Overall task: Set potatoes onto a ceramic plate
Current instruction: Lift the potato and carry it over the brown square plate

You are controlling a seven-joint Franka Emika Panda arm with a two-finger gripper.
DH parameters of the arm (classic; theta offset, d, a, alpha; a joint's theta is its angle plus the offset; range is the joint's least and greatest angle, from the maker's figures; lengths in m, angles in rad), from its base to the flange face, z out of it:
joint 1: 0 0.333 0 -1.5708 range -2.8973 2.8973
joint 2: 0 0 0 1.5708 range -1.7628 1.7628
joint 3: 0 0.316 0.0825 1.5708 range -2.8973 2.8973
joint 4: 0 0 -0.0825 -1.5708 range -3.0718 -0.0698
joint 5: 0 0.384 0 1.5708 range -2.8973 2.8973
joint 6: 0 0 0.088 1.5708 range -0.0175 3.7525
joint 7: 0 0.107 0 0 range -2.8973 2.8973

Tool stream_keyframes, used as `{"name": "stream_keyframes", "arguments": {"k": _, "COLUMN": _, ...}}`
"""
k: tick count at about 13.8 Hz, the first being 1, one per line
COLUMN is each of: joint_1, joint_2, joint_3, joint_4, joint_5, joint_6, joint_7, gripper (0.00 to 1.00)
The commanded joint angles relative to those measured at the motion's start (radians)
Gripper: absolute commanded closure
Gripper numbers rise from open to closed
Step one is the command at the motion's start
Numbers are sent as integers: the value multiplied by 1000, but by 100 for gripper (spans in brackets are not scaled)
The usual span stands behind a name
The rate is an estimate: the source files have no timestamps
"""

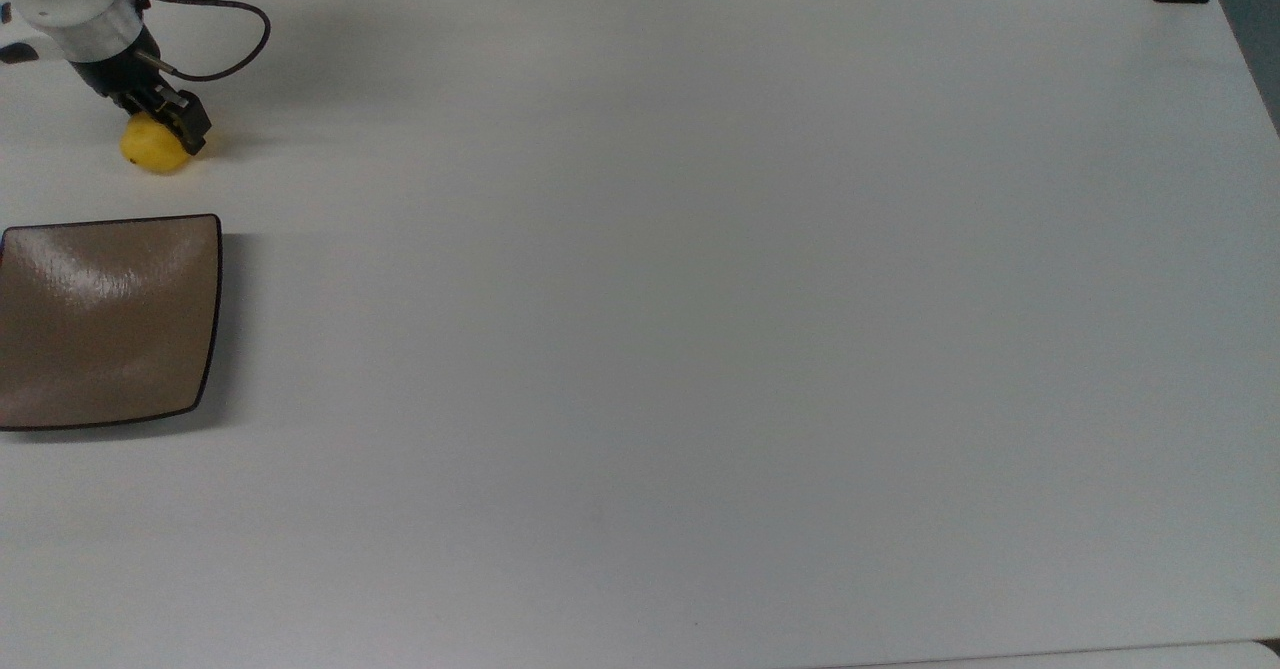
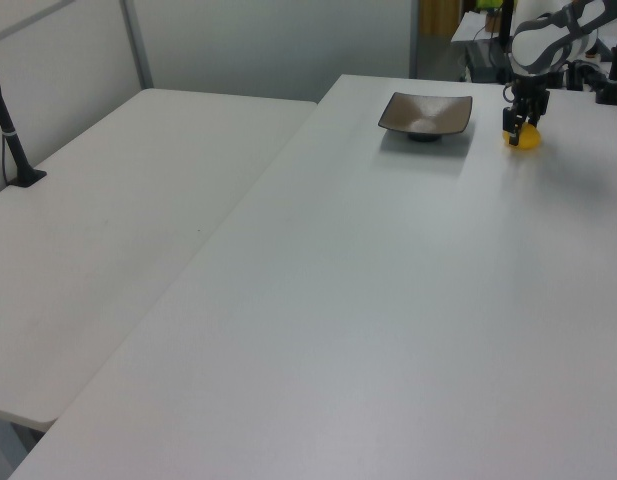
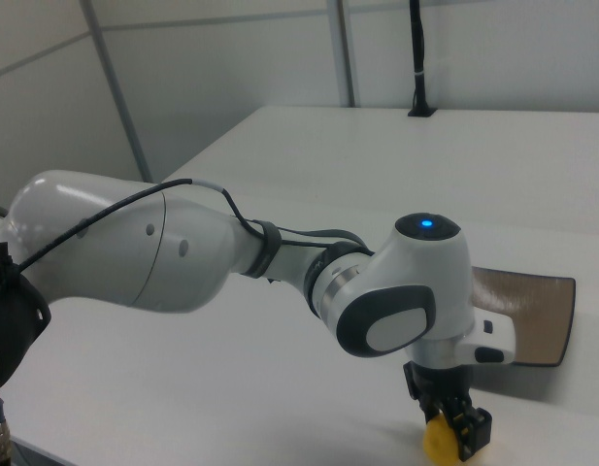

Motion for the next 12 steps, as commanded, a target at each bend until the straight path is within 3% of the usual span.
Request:
{"name": "stream_keyframes", "arguments": {"k": 1, "joint_1": -8, "joint_2": -13, "joint_3": 7, "joint_4": 6, "joint_5": 10, "joint_6": 8, "joint_7": -18, "gripper": 55}}
{"name": "stream_keyframes", "arguments": {"k": 5, "joint_1": -9, "joint_2": -63, "joint_3": 7, "joint_4": 26, "joint_5": 20, "joint_6": -58, "joint_7": -16, "gripper": 58}}
{"name": "stream_keyframes", "arguments": {"k": 7, "joint_1": -9, "joint_2": -76, "joint_3": 9, "joint_4": 64, "joint_5": 75, "joint_6": -102, "joint_7": -14, "gripper": 58}}
{"name": "stream_keyframes", "arguments": {"k": 10, "joint_1": -14, "joint_2": -73, "joint_3": 9, "joint_4": 161, "joint_5": 235, "joint_6": -102, "joint_7": -16, "gripper": 58}}
{"name": "stream_keyframes", "arguments": {"k": 12, "joint_1": -17, "joint_2": -68, "joint_3": 9, "joint_4": 198, "joint_5": 273, "joint_6": -99, "joint_7": -25, "gripper": 58}}
